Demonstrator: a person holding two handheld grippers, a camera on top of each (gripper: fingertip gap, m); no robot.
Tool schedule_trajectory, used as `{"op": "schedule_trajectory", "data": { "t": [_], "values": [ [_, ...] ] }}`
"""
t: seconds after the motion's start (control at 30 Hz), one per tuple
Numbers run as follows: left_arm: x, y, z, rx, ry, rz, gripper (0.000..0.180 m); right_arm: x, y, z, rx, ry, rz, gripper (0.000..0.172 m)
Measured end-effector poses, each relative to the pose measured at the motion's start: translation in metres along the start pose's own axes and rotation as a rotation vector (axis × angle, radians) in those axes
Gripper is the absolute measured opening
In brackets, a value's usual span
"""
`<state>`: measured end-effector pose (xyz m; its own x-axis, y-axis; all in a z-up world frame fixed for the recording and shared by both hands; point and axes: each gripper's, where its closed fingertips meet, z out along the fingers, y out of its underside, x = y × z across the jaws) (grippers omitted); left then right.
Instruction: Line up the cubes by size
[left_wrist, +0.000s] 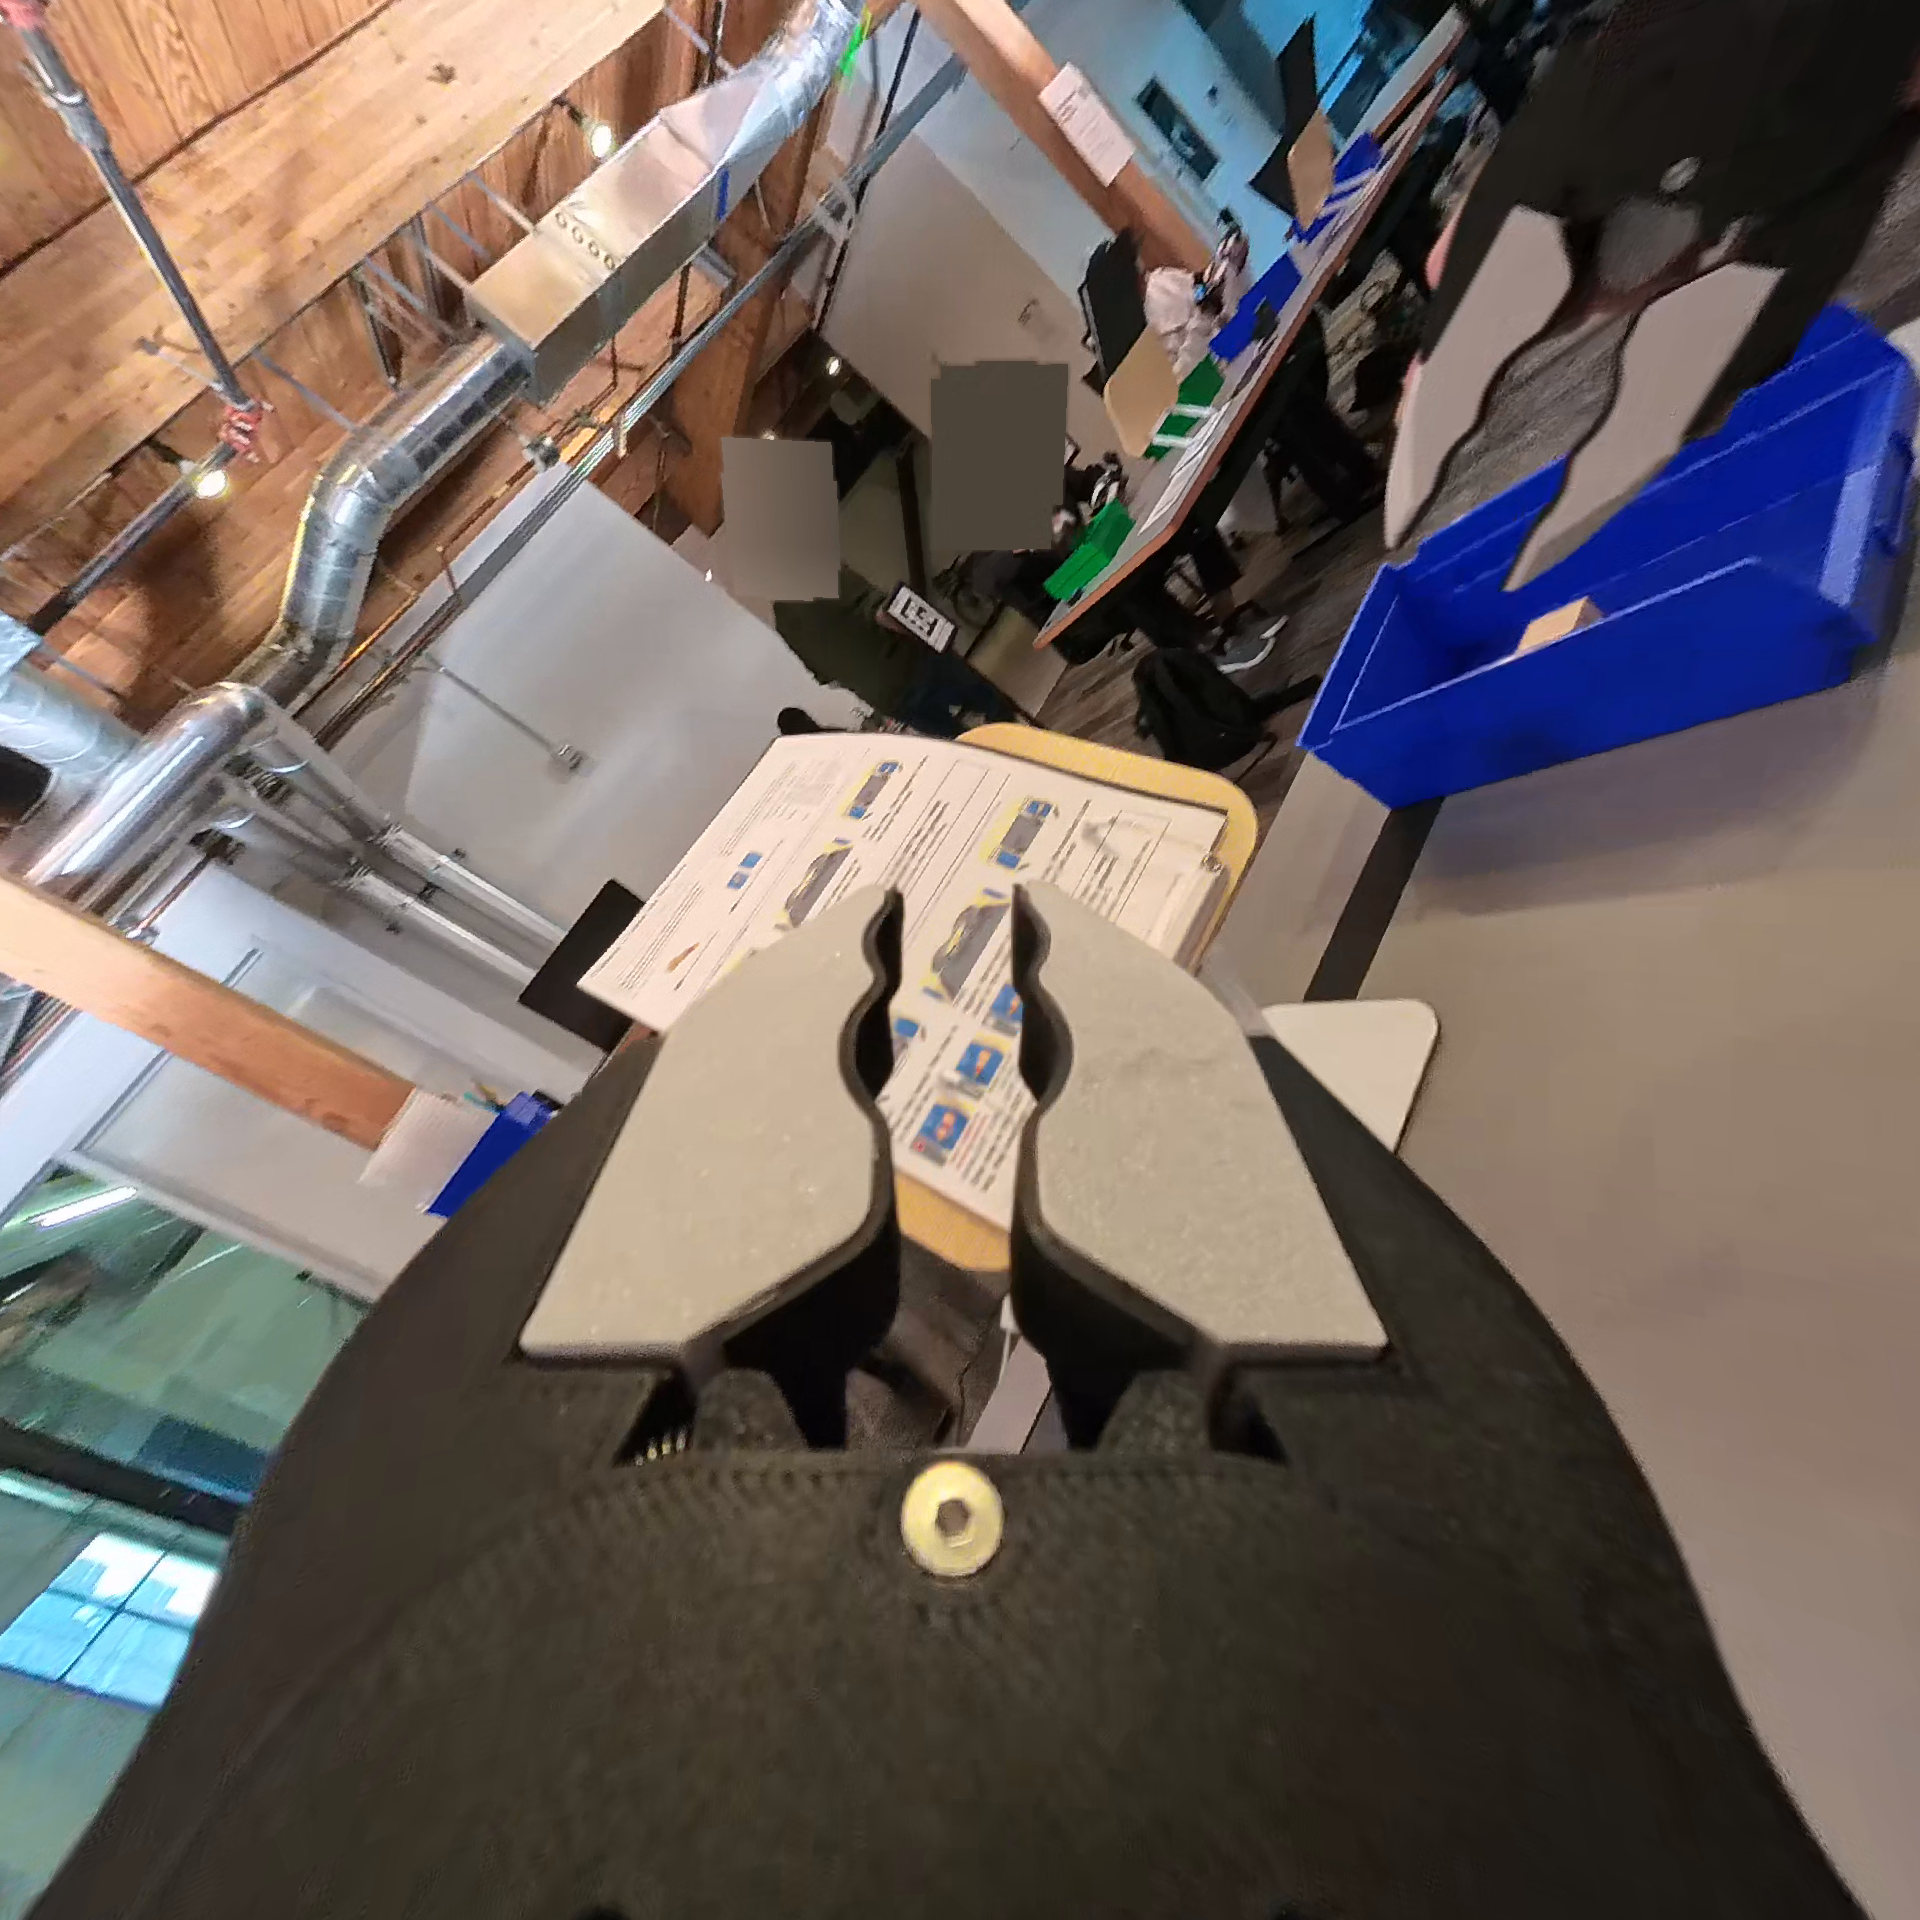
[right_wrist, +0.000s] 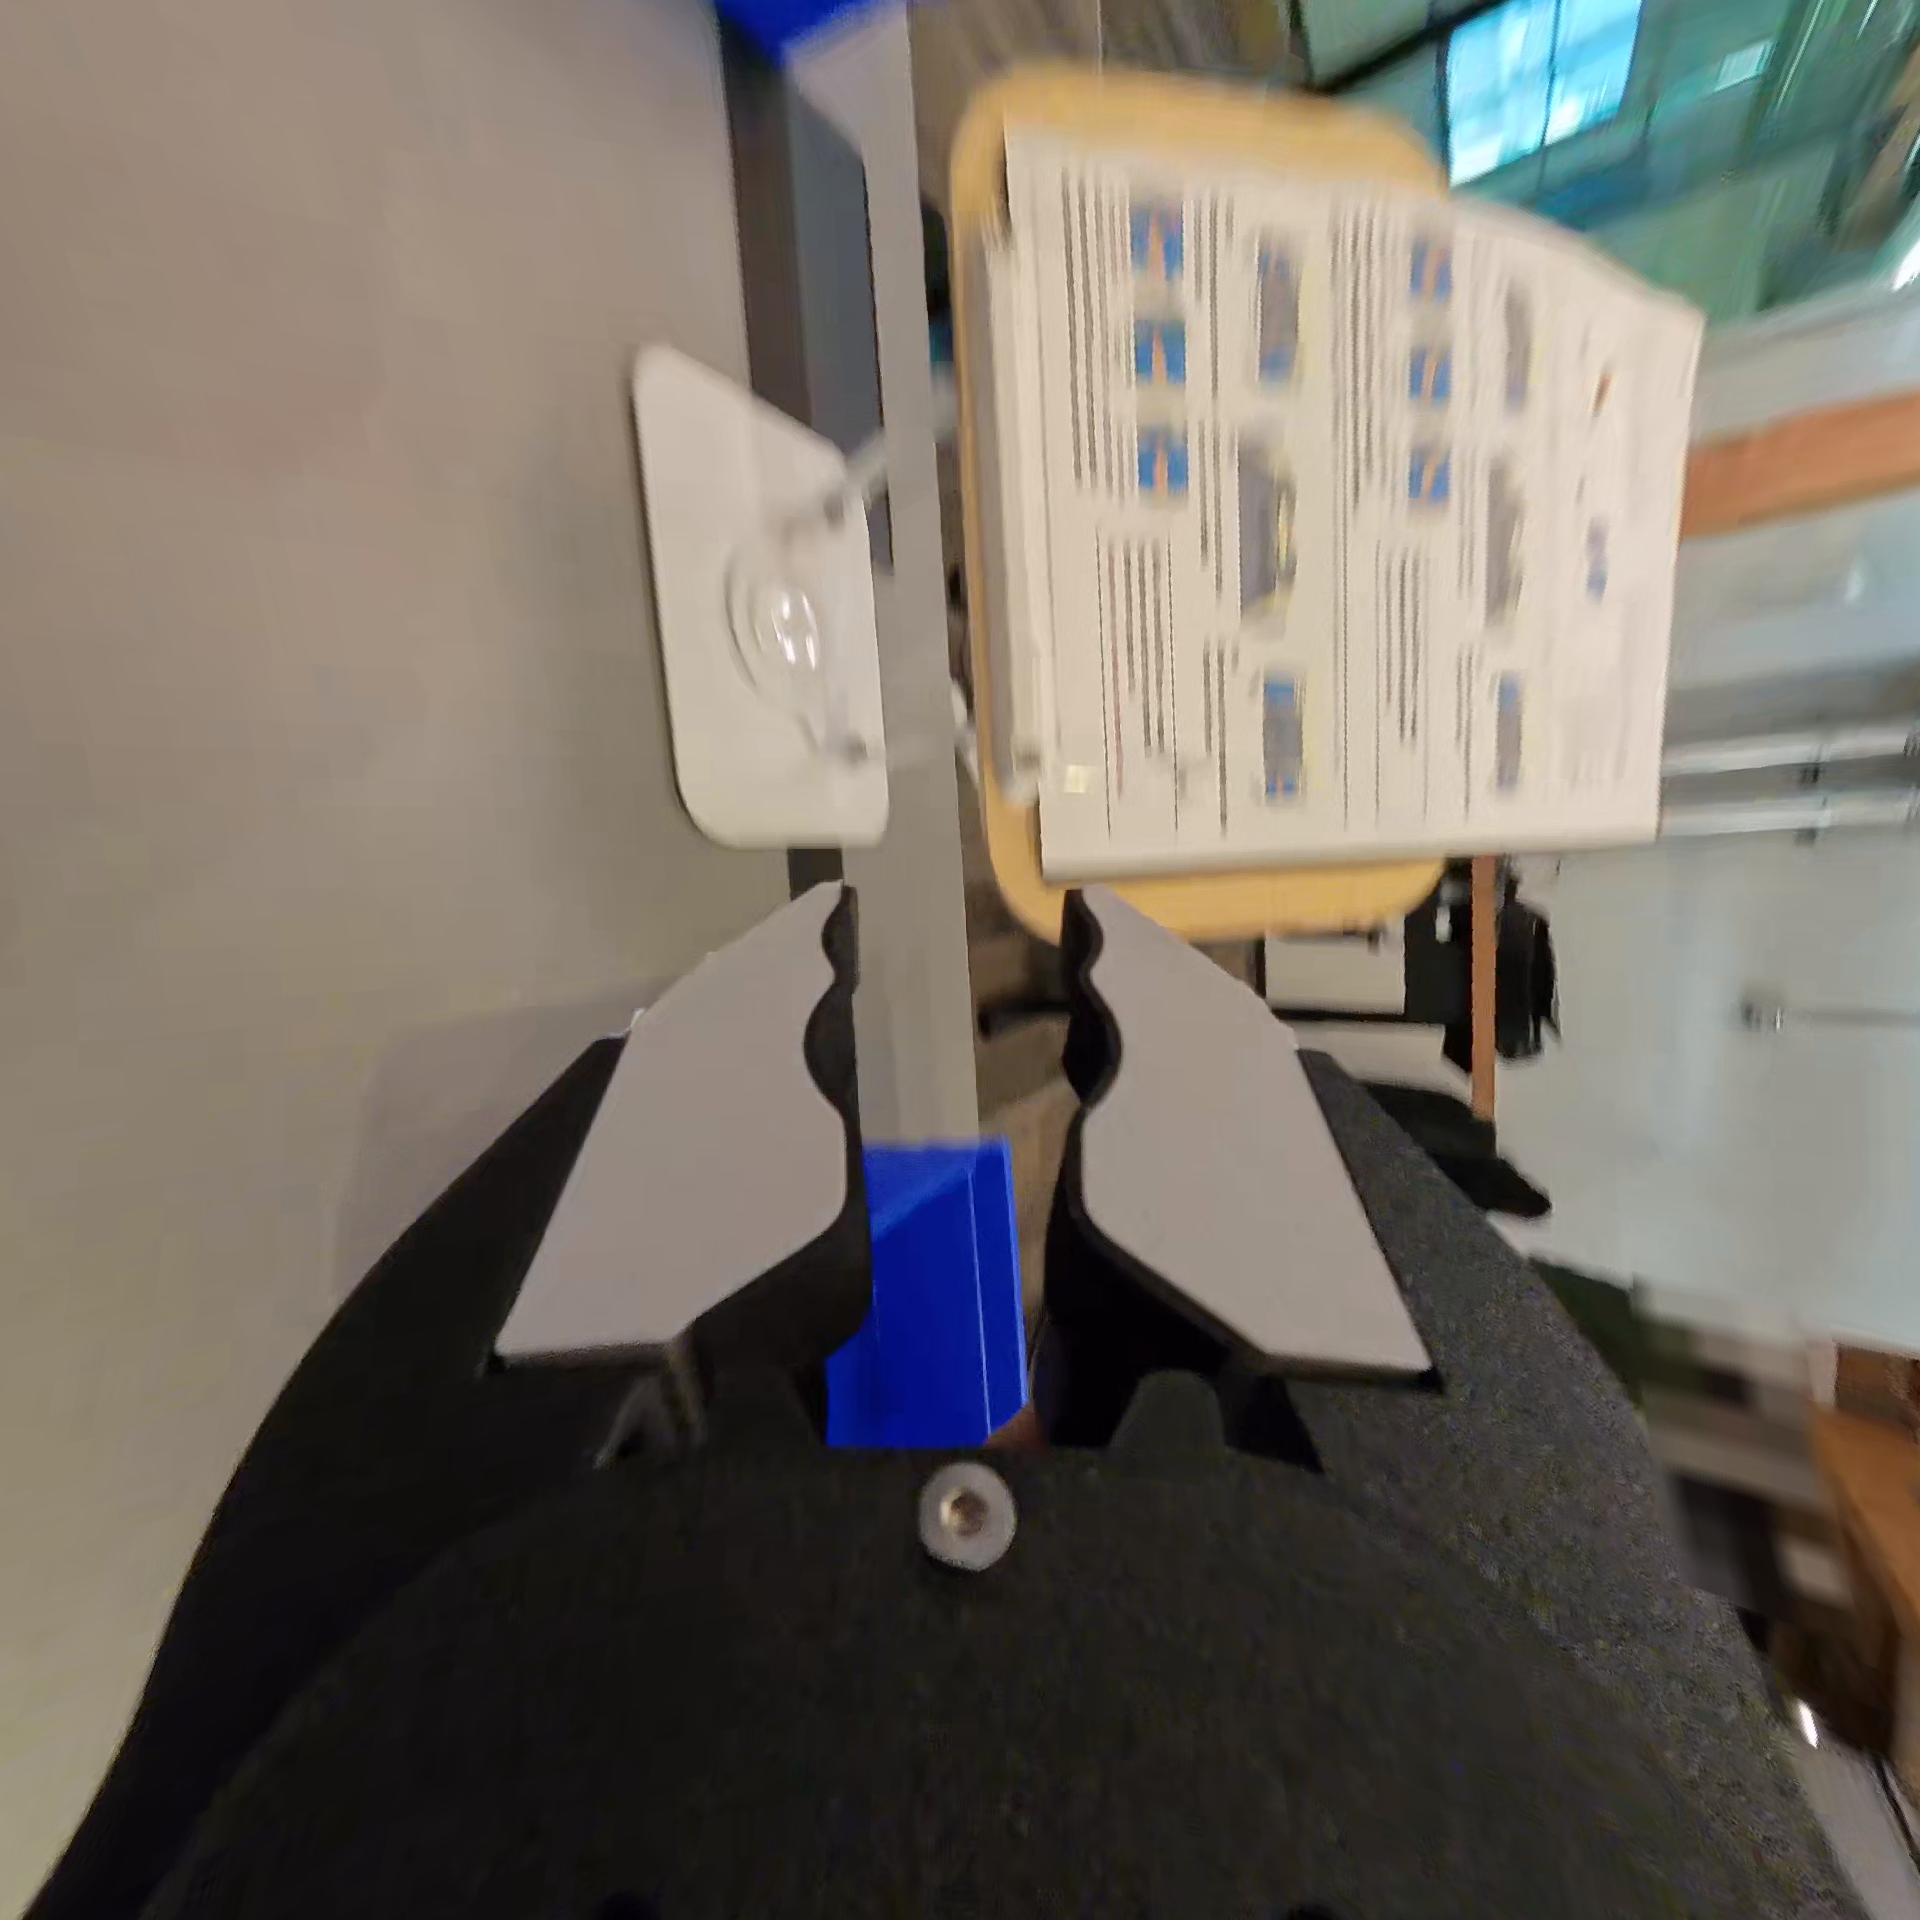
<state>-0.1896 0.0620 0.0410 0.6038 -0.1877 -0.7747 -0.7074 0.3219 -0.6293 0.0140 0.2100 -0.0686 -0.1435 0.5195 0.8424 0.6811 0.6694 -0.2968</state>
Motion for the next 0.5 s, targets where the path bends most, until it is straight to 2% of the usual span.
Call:
{"op": "schedule_trajectory", "data": {
  "t": [0.13, 0.27, 0.4, 0.5],
  "values": [
    [-0.003, 0.02, -0.016, -0.094, -0.003, 0.039, 0.018, -0.013, -0.091, 0.004, 0.212, -0.016, -0.028, 0.035],
    [-0.004, 0.059, -0.03, -0.256, 0.008, 0.082, 0.021, -0.018, -0.146, 0.009, 0.358, -0.025, -0.026, 0.034],
    [-0.003, 0.11, -0.045, -0.398, 0.061, 0.085, 0.025, -0.035, -0.168, 0.019, 0.457, -0.078, -0.03, 0.033],
    [-0.005, 0.179, -0.055, -0.583, 0.159, 0.105, 0.035, -0.039, -0.165, 0.029, 0.434, -0.099, -0.036, 0.033]
  ]
}}
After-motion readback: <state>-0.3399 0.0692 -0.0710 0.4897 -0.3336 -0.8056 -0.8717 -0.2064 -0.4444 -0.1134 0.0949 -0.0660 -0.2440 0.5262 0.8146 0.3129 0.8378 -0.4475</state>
